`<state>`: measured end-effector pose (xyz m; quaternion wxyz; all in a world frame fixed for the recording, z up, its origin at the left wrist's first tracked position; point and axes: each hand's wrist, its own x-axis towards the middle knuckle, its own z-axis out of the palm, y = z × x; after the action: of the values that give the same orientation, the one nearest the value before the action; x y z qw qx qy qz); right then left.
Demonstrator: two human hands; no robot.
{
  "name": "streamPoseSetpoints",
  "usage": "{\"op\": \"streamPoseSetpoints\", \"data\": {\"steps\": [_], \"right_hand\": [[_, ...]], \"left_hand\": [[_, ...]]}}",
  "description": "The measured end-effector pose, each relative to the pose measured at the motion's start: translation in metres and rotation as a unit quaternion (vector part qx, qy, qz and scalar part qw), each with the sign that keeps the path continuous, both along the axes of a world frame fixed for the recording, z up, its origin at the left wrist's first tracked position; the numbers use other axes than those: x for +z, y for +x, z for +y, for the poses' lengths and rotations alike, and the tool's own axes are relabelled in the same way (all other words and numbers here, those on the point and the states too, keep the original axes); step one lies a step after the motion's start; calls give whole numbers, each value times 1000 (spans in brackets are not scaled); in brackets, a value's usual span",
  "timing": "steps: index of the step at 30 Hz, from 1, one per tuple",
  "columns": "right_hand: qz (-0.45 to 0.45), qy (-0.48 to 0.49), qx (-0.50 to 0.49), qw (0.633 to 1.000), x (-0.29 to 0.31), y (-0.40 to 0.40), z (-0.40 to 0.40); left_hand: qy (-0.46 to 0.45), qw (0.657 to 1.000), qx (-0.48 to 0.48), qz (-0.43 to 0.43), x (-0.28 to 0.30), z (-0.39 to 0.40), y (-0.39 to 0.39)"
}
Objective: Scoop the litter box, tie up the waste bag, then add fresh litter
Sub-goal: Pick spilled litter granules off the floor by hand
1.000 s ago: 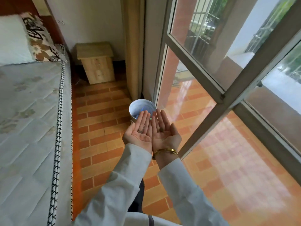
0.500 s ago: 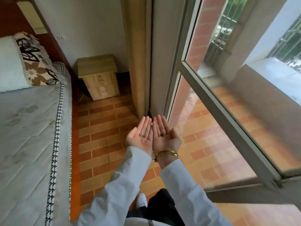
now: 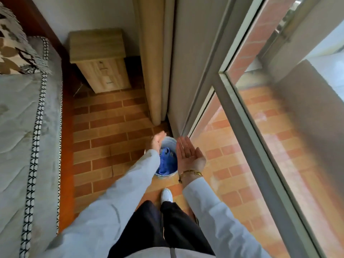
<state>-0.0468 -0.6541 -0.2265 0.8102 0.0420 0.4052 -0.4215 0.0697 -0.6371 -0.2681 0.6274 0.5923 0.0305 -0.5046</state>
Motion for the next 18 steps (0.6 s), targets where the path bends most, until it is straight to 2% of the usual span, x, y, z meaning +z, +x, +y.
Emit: {"op": "streamPoseSetpoints", "data": {"steps": [1, 2, 4, 6, 7, 8, 9, 14, 16, 18], "right_hand": [[3, 17, -1, 1000, -10, 2, -8], [2, 24, 1, 1000, -20, 2, -16], [23, 44, -14, 999, -46, -1, -34], [42, 55, -16, 997, -66, -2, -50], [51, 55, -12, 997, -73, -3, -55], [66, 62, -16, 996, -80, -2, -61], [78, 69, -18, 994, -89, -2, -66], [177, 68, 55, 980, -117, 19, -89], [246, 55, 116, 961, -126, 33, -97], [333, 11, 198, 922, -136, 45, -105]], "left_hand": [[51, 991, -71, -105, -17, -9, 6], [92, 960, -160, -211, -34, -16, 11], [145, 861, -330, -357, -61, -28, 22], [173, 767, -434, -440, -80, -38, 28], [185, 734, -460, -465, -87, -42, 29], [193, 718, -470, -476, -92, -45, 29], [201, 718, -468, -474, -97, -49, 31], [257, 775, -377, -437, -104, -54, 47], [265, 781, -357, -439, -103, -50, 52], [259, 780, -355, -446, -103, -47, 59]]}}
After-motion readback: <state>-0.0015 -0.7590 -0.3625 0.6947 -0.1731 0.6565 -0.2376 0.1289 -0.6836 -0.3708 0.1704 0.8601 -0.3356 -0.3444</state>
